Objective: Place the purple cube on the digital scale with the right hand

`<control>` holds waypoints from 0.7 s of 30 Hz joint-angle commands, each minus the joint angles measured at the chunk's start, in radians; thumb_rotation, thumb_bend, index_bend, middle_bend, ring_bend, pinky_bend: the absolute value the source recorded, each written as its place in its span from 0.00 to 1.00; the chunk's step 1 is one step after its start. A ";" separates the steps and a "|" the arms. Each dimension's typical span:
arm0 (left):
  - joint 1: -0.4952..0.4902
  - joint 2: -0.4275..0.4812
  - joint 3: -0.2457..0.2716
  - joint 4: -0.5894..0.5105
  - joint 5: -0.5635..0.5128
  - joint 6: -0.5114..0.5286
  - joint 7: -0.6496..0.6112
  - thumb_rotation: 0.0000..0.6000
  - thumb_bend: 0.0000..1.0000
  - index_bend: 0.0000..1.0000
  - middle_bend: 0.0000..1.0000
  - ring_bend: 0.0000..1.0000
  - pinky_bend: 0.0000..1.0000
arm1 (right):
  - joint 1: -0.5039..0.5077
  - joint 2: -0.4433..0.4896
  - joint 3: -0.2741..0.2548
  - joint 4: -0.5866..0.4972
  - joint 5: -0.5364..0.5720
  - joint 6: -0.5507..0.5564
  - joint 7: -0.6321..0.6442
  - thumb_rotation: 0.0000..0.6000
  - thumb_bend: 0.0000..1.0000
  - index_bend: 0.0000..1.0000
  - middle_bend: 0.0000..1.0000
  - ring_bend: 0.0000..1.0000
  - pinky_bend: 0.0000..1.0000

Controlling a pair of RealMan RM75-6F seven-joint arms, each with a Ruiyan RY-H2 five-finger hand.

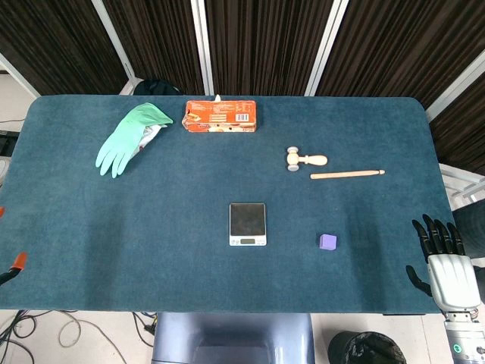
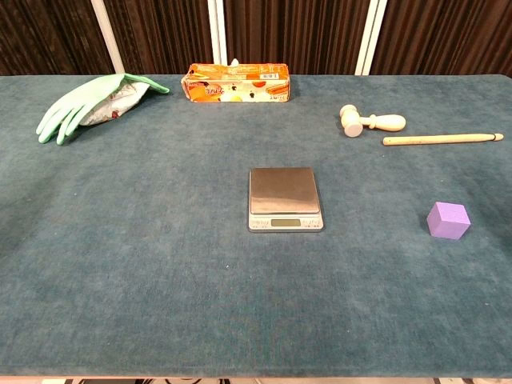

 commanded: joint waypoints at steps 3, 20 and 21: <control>0.000 0.002 -0.001 0.000 -0.002 -0.001 -0.004 1.00 0.26 0.10 0.00 0.00 0.00 | 0.003 -0.005 -0.001 0.001 0.001 -0.006 -0.011 1.00 0.37 0.00 0.00 0.00 0.00; 0.009 0.017 0.000 -0.006 0.005 0.015 -0.026 1.00 0.26 0.10 0.00 0.00 0.00 | 0.002 0.008 -0.015 -0.051 0.028 -0.047 0.025 1.00 0.37 0.00 0.00 0.00 0.00; 0.011 0.018 -0.001 -0.006 0.005 0.018 -0.026 1.00 0.26 0.10 0.00 0.00 0.00 | 0.005 0.012 -0.019 -0.060 0.033 -0.062 0.032 1.00 0.37 0.00 0.00 0.00 0.00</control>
